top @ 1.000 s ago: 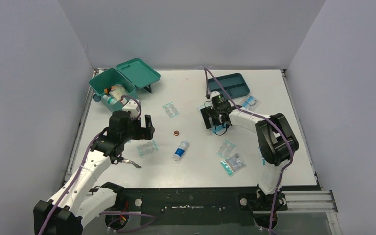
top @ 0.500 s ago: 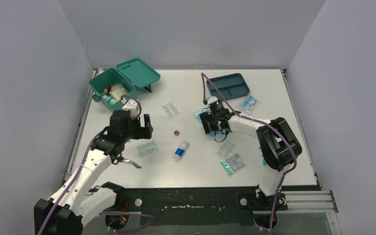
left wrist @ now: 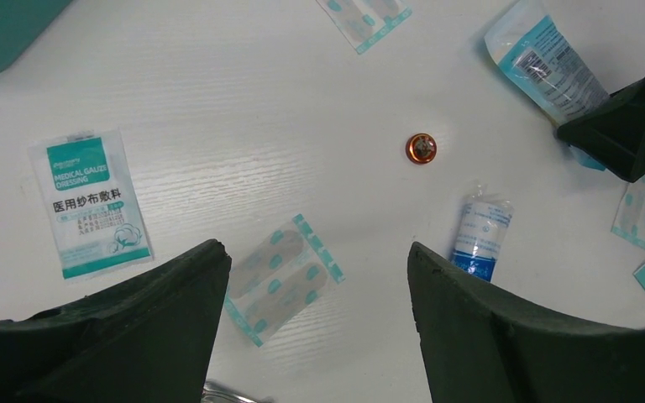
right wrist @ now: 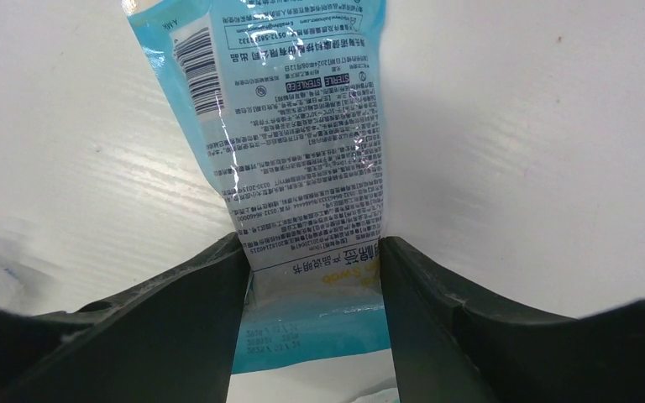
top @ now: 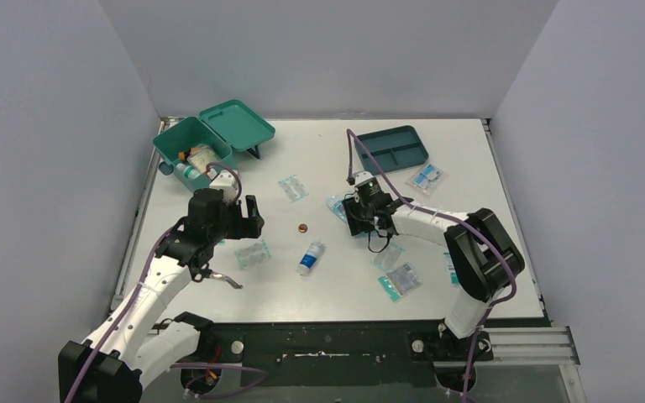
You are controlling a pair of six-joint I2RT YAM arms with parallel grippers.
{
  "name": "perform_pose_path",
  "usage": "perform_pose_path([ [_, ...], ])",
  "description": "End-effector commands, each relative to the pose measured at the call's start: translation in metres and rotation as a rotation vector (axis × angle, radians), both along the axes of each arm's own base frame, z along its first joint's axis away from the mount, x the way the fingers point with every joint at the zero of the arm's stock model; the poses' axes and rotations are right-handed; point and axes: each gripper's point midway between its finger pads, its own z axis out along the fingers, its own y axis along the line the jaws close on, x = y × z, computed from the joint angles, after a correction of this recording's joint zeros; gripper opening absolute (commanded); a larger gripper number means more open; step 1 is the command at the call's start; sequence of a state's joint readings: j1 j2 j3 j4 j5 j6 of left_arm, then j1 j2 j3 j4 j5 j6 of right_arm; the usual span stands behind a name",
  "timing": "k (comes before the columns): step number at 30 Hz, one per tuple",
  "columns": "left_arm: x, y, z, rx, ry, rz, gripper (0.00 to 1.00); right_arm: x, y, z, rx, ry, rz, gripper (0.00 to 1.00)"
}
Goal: Organize the medicine kit
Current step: Pick up the medical item at the center of the board.
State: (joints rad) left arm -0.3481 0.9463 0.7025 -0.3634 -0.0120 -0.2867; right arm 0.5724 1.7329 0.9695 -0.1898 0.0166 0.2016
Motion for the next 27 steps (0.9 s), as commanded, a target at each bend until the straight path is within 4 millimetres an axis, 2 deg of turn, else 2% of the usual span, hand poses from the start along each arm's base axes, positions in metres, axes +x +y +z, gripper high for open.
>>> perform_pose_path([
  [1, 0.005, -0.018, 0.030, -0.100, -0.041, -0.037, 0.74, 0.003, 0.018, 0.031, 0.097, -0.086, -0.001, 0.56],
  [7, 0.006, -0.034, 0.033, -0.196, -0.023, -0.056, 0.70, -0.006, 0.027, 0.052, 0.149, -0.125, -0.003, 0.53],
  [11, 0.012, -0.046, 0.043, -0.269, -0.005, -0.055, 0.67, -0.013, 0.036, 0.061, 0.217, -0.142, -0.017, 0.52],
  [14, 0.017, -0.054, 0.052, -0.335, -0.008, -0.046, 0.68, -0.024, 0.051, 0.072, 0.294, -0.137, 0.007, 0.52],
  [22, 0.024, -0.087, 0.077, -0.560, -0.030, -0.123, 0.73, -0.050, 0.100, 0.134, 0.579, -0.210, 0.079, 0.52],
  [24, 0.028, -0.092, 0.085, -0.589, -0.049, -0.134, 0.73, -0.055, 0.109, 0.147, 0.626, -0.214, 0.084, 0.52],
  [27, 0.032, -0.094, 0.086, -0.602, -0.048, -0.131, 0.74, -0.058, 0.119, 0.164, 0.696, -0.220, 0.082, 0.52],
])
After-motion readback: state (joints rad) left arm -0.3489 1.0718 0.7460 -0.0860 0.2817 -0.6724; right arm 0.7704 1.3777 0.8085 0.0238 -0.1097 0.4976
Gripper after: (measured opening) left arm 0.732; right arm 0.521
